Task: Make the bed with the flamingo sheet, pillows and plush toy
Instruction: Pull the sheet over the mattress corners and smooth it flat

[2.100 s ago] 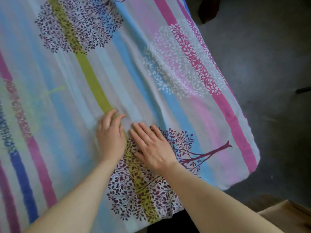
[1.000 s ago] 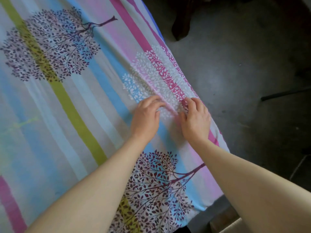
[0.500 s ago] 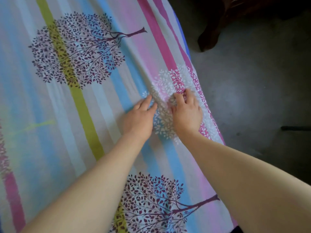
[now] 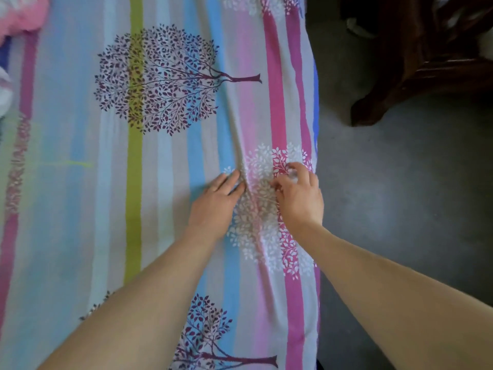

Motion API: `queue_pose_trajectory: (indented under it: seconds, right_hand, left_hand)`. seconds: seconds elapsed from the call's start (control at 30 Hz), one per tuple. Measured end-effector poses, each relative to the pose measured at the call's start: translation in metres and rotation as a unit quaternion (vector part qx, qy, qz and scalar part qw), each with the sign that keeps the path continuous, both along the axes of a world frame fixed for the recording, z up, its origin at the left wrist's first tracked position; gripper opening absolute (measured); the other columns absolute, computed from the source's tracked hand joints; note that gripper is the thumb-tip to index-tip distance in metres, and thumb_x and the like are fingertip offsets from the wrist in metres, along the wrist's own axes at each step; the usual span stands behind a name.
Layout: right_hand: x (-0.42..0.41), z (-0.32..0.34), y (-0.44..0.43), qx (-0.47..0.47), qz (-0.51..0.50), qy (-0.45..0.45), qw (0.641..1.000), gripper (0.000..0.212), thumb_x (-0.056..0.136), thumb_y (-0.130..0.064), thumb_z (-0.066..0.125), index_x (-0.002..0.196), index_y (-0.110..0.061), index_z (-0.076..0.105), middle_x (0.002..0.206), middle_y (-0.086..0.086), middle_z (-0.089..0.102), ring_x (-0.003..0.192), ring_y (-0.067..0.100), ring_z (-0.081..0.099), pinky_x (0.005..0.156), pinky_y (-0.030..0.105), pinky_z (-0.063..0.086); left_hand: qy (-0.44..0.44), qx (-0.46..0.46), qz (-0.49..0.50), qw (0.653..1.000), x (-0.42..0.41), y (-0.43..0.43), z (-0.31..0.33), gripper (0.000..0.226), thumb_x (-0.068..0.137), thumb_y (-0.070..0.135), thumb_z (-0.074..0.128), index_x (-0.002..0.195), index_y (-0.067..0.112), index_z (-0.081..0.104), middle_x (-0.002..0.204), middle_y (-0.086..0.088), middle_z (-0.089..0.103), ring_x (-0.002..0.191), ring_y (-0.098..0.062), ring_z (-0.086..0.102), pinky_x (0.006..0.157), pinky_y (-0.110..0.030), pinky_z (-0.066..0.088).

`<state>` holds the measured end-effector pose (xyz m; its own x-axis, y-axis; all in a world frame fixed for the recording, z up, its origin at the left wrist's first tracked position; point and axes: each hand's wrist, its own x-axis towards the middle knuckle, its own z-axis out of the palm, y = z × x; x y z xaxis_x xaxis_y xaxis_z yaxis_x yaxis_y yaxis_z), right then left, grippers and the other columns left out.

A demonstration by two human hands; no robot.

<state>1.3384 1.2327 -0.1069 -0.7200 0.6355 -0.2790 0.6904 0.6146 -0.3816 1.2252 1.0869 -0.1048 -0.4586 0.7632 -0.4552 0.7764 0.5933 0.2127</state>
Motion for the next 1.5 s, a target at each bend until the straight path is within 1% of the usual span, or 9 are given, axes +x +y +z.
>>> queue_pose_trajectory:
  seconds: [0.13, 0.37, 0.7, 0.83, 0.97, 1.07, 1.2, 1.37, 1.5]
  right_hand:
    - [-0.016, -0.002, 0.006, 0.015, -0.026, -0.056, 0.998, 0.024, 0.087, -0.005, 0.055, 0.101, -0.023, 0.064, 0.134, 0.0, 0.04, 0.112, 0.026, 0.039, 0.068, 0.029, 0.041]
    - [-0.02, -0.005, 0.013, 0.035, 0.026, -0.076, 0.996, 0.031, 0.081, 0.004, 0.05, 0.098, -0.021, 0.055, 0.086, 0.002, 0.063, 0.071, 0.024, 0.05, 0.046, 0.025, 0.024]
    - [-0.004, 0.001, 0.02, 0.073, 0.102, -0.079, 0.989, 0.041, 0.082, 0.009, 0.05, 0.115, -0.016, 0.043, 0.096, 0.003, 0.058, 0.077, 0.021, 0.044, 0.054, 0.031, 0.034]
    - [0.012, -0.002, 0.05, 0.054, 0.059, -0.072, 0.994, 0.038, 0.088, 0.002, 0.047, 0.119, -0.02, 0.044, 0.095, 0.005, 0.06, 0.076, 0.023, 0.046, 0.054, 0.03, 0.034]
    - [0.033, -0.005, 0.096, 0.043, 0.073, -0.147, 0.986, 0.058, 0.083, 0.006, 0.05, 0.13, -0.024, 0.036, 0.104, 0.009, 0.059, 0.088, 0.027, 0.051, 0.059, 0.031, 0.037]
    - [0.038, -0.006, 0.108, 0.01, 0.108, -0.128, 0.986, 0.052, 0.087, 0.003, 0.044, 0.13, -0.026, 0.04, 0.108, 0.009, 0.058, 0.097, 0.028, 0.05, 0.063, 0.033, 0.041]
    - [0.024, -0.006, 0.104, -0.009, 0.206, -0.033, 0.978, 0.041, 0.09, -0.005, 0.047, 0.128, -0.021, 0.045, 0.121, 0.003, 0.049, 0.115, 0.027, 0.044, 0.087, 0.038, 0.046]
    - [0.004, 0.009, 0.109, -0.015, 0.272, 0.017, 0.962, 0.06, 0.086, 0.001, 0.047, 0.141, -0.02, 0.038, 0.142, -0.001, 0.037, 0.127, 0.024, 0.037, 0.105, 0.033, 0.037]
    - [-0.012, 0.012, 0.112, -0.024, 0.317, 0.066, 0.946, 0.056, 0.088, 0.0, 0.049, 0.14, -0.019, 0.044, 0.147, -0.001, 0.038, 0.134, 0.023, 0.037, 0.11, 0.039, 0.035]
  left_hand:
    - [0.004, 0.023, 0.019, 1.0, 0.003, -0.002, -0.007, 0.067, 0.09, -0.002, 0.034, 0.149, 0.029, 0.025, 0.16, 0.008, 0.007, 0.147, -0.021, 0.011, 0.117, -0.037, 0.024]
    - [0.018, 0.028, 0.013, 0.999, 0.005, -0.003, -0.004, 0.074, 0.085, -0.005, 0.041, 0.149, 0.029, 0.025, 0.16, 0.007, 0.006, 0.146, -0.021, 0.013, 0.116, -0.031, 0.023]
    - [-0.001, 0.065, 0.023, 0.998, 0.006, -0.015, 0.001, 0.079, 0.081, -0.006, 0.056, 0.149, 0.022, 0.027, 0.16, 0.001, 0.007, 0.147, -0.022, 0.01, 0.118, -0.031, 0.016]
    - [0.085, 0.08, 0.105, 0.988, 0.015, -0.019, -0.019, 0.082, 0.079, 0.03, 0.072, 0.147, 0.011, 0.031, 0.157, -0.009, 0.02, 0.144, -0.033, 0.019, 0.111, -0.052, 0.024]
    - [0.163, 0.026, 0.012, 0.986, 0.058, 0.023, -0.037, 0.087, 0.076, 0.065, 0.04, 0.148, 0.019, 0.024, 0.157, -0.007, 0.022, 0.143, -0.038, 0.021, 0.106, -0.066, 0.022]
    - [0.157, 0.055, -0.028, 0.986, 0.093, 0.068, -0.045, 0.081, 0.08, 0.065, 0.034, 0.149, 0.022, 0.022, 0.157, -0.001, 0.022, 0.144, -0.033, 0.019, 0.107, -0.067, 0.023]
    - [0.139, 0.084, -0.035, 0.986, 0.092, 0.088, -0.036, 0.081, 0.08, 0.059, 0.049, 0.147, 0.019, 0.028, 0.154, 0.002, 0.03, 0.141, -0.024, 0.031, 0.105, -0.057, 0.036]
    - [0.134, 0.095, 0.121, 0.979, 0.065, 0.087, -0.011, 0.061, 0.09, 0.04, 0.034, 0.143, 0.01, 0.04, 0.15, -0.004, 0.038, 0.139, -0.026, 0.035, 0.109, -0.052, 0.033]
    - [0.141, 0.064, 0.197, 0.968, 0.034, 0.061, -0.016, 0.064, 0.089, 0.028, 0.06, 0.144, 0.004, 0.036, 0.152, -0.012, 0.032, 0.139, -0.035, 0.032, 0.107, -0.058, 0.032]
